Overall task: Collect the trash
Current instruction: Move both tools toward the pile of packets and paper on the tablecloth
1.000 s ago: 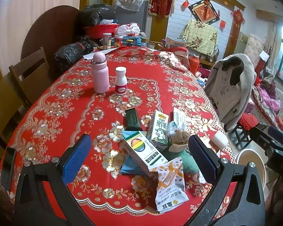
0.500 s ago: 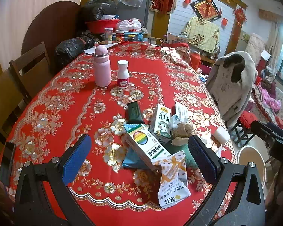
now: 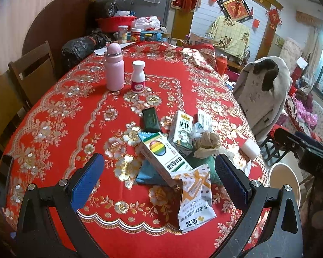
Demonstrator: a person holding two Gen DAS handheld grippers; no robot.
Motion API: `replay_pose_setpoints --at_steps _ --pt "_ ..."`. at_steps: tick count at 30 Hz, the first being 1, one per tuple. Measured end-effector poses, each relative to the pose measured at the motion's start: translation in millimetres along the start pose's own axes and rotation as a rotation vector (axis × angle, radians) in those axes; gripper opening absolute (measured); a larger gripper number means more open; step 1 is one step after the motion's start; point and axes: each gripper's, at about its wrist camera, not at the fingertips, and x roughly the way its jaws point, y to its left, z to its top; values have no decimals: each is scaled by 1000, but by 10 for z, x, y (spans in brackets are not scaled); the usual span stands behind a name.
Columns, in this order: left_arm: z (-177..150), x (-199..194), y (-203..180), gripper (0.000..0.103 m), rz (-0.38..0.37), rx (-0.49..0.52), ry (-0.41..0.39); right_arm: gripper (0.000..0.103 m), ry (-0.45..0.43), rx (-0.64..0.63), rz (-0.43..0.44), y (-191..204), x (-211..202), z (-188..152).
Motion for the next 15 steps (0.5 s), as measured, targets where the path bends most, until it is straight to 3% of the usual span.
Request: replay_pose_setpoints --at_steps 15 --pt "-254 107 -18 102 30 8 64 97 48 -37 50 66 169 -19"
